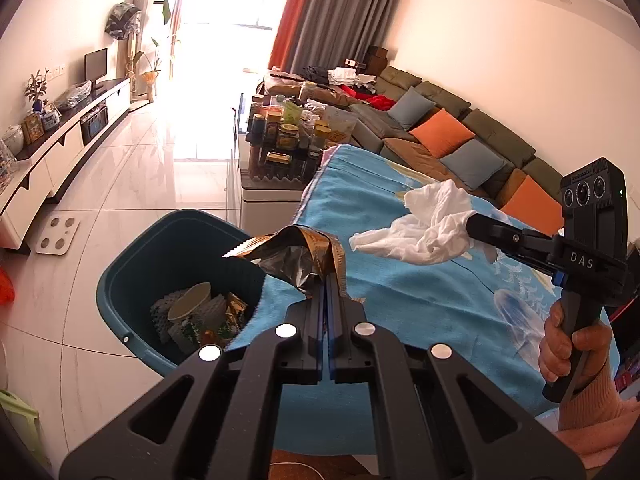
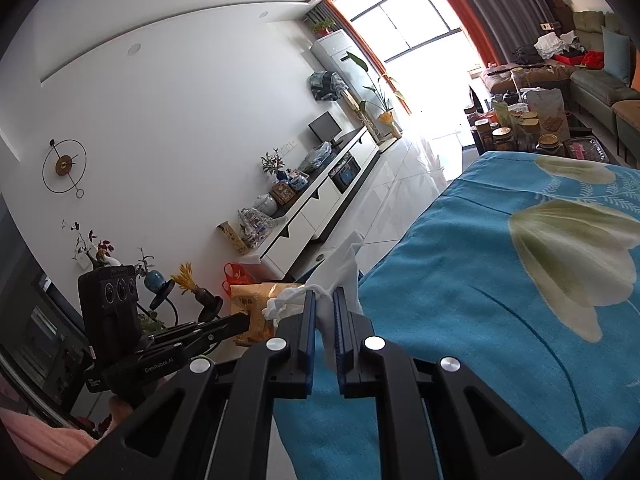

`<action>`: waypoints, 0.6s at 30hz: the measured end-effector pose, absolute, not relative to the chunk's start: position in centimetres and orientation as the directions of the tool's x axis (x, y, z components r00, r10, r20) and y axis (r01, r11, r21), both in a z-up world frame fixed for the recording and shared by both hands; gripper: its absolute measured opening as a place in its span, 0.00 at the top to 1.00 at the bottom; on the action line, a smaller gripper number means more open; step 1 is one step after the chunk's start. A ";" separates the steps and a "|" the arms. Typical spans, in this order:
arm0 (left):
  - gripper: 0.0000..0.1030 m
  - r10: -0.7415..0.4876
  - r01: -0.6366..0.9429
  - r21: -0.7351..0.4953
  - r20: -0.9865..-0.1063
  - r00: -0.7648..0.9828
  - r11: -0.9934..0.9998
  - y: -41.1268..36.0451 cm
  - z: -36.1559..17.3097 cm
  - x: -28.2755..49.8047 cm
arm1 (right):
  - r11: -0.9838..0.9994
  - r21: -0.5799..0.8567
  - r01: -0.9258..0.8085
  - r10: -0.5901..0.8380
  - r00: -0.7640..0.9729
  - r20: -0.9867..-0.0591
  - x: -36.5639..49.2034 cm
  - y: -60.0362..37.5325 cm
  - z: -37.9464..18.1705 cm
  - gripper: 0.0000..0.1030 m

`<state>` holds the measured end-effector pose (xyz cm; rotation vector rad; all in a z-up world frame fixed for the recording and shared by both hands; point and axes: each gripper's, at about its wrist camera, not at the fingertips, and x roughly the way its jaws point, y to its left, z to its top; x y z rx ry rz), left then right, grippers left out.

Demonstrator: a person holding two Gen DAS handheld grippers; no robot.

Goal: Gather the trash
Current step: 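Carry the gold foil wrapper and white tissue over the teal bin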

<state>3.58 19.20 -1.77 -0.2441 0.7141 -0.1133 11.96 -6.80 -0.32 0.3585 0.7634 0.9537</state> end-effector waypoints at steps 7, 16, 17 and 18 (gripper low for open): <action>0.98 -0.166 -0.005 -0.258 -0.636 0.754 0.966 19.9 -1.7 3.7 | 0.535 0.588 -0.606 0.842 0.327 -0.429 12.0 -5.7 -0.5 0.93; 0.98 -0.154 -0.022 -0.257 -0.641 0.752 0.966 20.4 -1.7 3.7 | 0.528 0.590 -0.611 0.846 0.316 -0.429 12.0 -5.2 -0.5 0.93; 0.98 -0.154 -0.022 -0.258 -0.642 0.751 0.966 20.4 -1.7 3.8 | 0.526 0.592 -0.611 0.847 0.316 -0.427 12.0 -5.1 -0.5 0.93; 0.98 -0.155 -0.022 -0.258 -0.642 0.751 0.966 20.5 -1.6 3.9 | 0.525 0.592 -0.612 0.848 0.316 -0.425 12.1 -5.1 -0.4 0.93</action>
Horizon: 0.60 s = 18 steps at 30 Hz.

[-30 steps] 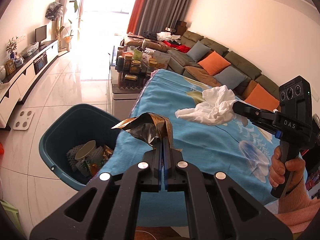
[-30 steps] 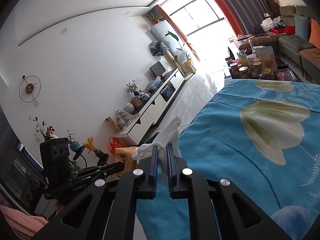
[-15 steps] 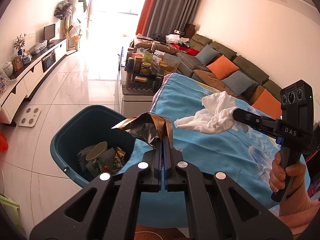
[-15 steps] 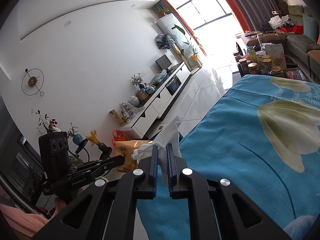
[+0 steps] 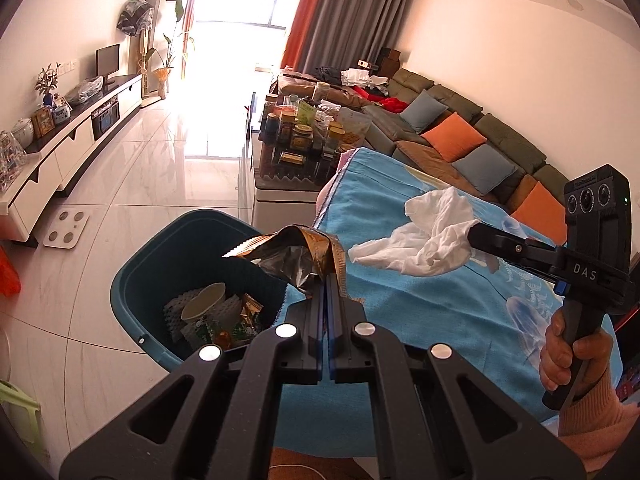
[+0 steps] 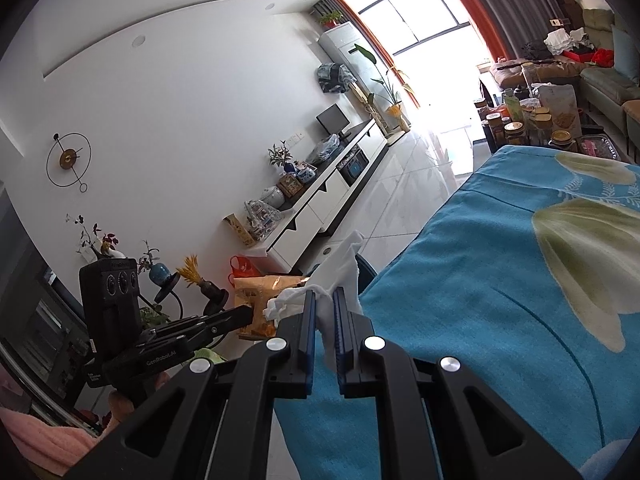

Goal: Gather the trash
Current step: 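Carry the gold foil wrapper and white tissue over the teal bin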

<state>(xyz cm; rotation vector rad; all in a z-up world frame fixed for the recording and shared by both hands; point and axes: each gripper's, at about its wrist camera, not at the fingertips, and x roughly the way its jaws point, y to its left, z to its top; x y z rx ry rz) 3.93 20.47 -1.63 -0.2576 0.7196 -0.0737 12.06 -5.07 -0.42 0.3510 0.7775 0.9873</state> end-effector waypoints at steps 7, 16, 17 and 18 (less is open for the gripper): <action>0.98 -0.147 -0.046 -0.265 -0.661 0.736 0.963 22.1 -2.1 5.8 | 0.507 0.603 -0.616 0.856 0.277 -0.437 14.1 -3.2 -0.6 0.93; 0.98 -0.103 -0.159 -0.285 -0.723 0.683 0.945 25.5 -3.5 8.6 | 0.486 0.629 -0.606 0.850 0.163 -0.500 17.9 1.2 -2.5 0.93; 0.98 -0.098 -0.174 -0.286 -0.732 0.674 0.942 25.8 -3.8 8.9 | 0.486 0.629 -0.607 0.848 0.154 -0.507 18.0 1.4 -2.7 0.93; 0.98 -0.098 -0.189 -0.293 -0.741 0.664 0.937 26.1 -4.1 9.3 | 0.477 0.638 -0.605 0.850 0.130 -0.511 18.4 1.9 -3.0 0.93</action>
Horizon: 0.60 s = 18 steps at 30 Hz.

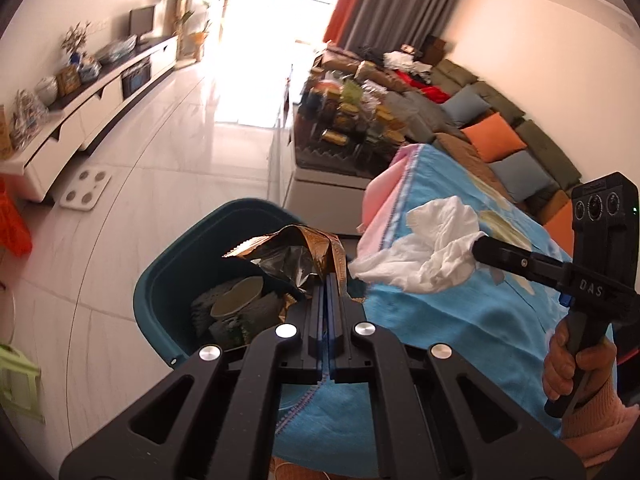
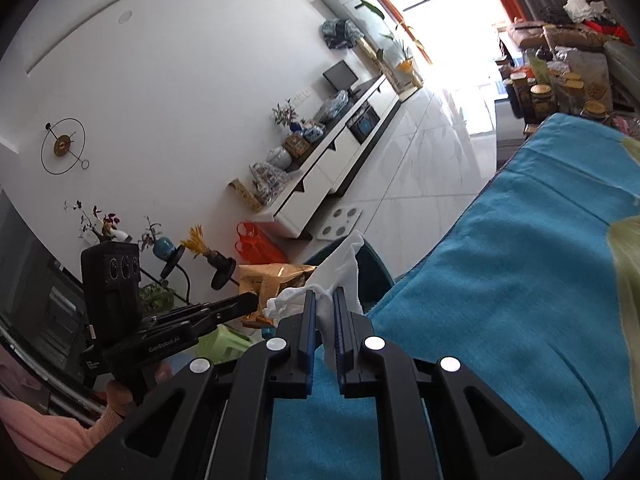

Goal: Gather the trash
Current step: 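Carry the gold foil wrapper and white tissue over the teal bin, then open the left gripper over the bin while the right gripper releases the tissue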

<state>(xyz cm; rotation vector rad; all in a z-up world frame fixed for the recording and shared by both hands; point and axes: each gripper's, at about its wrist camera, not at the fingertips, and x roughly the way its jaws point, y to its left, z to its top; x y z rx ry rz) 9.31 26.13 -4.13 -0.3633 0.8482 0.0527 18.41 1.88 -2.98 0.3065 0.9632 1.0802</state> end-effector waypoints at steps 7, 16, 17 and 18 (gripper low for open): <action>0.98 -0.096 -0.294 -0.316 -0.810 0.579 0.902 26.9 -5.1 11.6 | 0.471 0.668 -0.576 0.825 0.019 -0.565 19.8 3.9 -4.5 0.93; 0.98 -0.035 -0.347 -0.257 -0.844 0.536 0.902 26.5 -4.6 12.7 | 0.423 0.710 -0.562 0.829 -0.076 -0.554 19.8 5.5 -5.5 0.93; 0.98 -0.029 -0.339 -0.248 -0.842 0.538 0.907 26.3 -4.8 12.8 | 0.425 0.706 -0.567 0.831 -0.066 -0.553 19.8 5.6 -5.7 0.93; 0.98 -0.028 -0.331 -0.246 -0.838 0.546 0.911 26.2 -5.1 12.7 | 0.424 0.705 -0.569 0.833 -0.062 -0.550 20.0 5.5 -5.7 0.93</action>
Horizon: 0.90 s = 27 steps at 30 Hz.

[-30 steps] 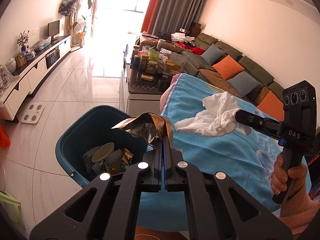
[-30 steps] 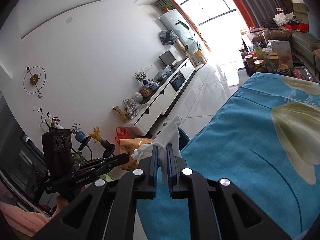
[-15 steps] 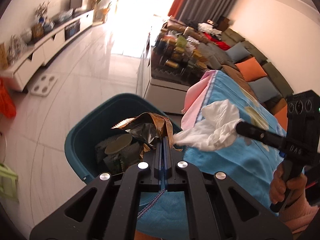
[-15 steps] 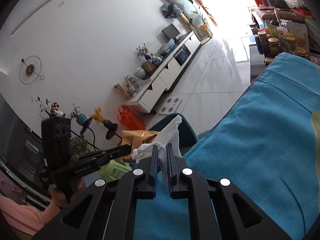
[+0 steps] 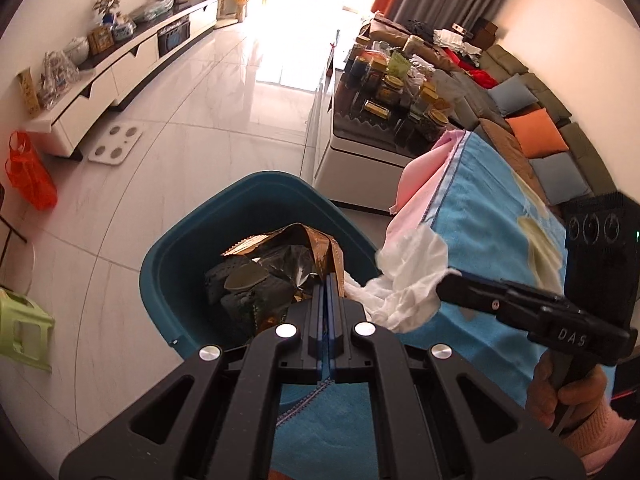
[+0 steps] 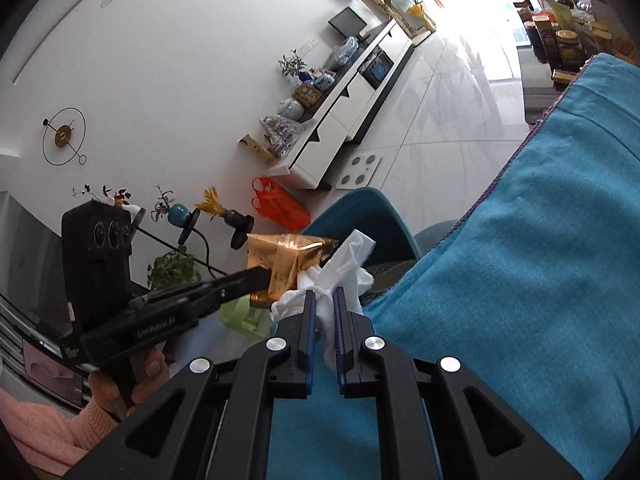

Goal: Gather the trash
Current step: 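Open the left gripper over the bin while the right gripper releases the tissue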

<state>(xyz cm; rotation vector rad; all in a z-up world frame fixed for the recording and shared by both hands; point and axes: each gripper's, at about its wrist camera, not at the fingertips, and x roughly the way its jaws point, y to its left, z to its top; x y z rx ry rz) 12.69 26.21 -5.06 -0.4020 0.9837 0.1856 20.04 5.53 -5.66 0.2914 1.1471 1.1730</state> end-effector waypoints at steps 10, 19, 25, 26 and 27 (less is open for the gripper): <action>0.98 -0.051 -0.279 -0.258 -0.812 0.582 0.925 26.3 -9.0 10.8 | 0.451 0.613 -0.649 0.814 0.016 -0.581 17.5 6.5 -5.3 0.93; 0.98 -0.055 -0.248 -0.251 -0.798 0.600 0.936 27.4 -9.3 10.2 | 0.482 0.552 -0.681 0.780 0.047 -0.624 16.7 8.8 -4.6 0.93; 0.98 -0.053 -0.232 -0.227 -0.814 0.579 0.946 28.0 -10.1 11.0 | 0.530 0.539 -0.654 0.757 0.078 -0.649 17.2 9.4 -5.5 0.93; 0.98 -0.051 -0.233 -0.224 -0.816 0.576 0.946 28.1 -10.3 11.2 | 0.537 0.542 -0.647 0.753 0.078 -0.653 17.4 9.5 -5.7 0.93; 0.98 -0.057 -0.230 -0.229 -0.816 0.575 0.946 28.1 -10.5 11.4 | 0.541 0.541 -0.644 0.750 0.078 -0.657 17.4 9.6 -5.8 0.93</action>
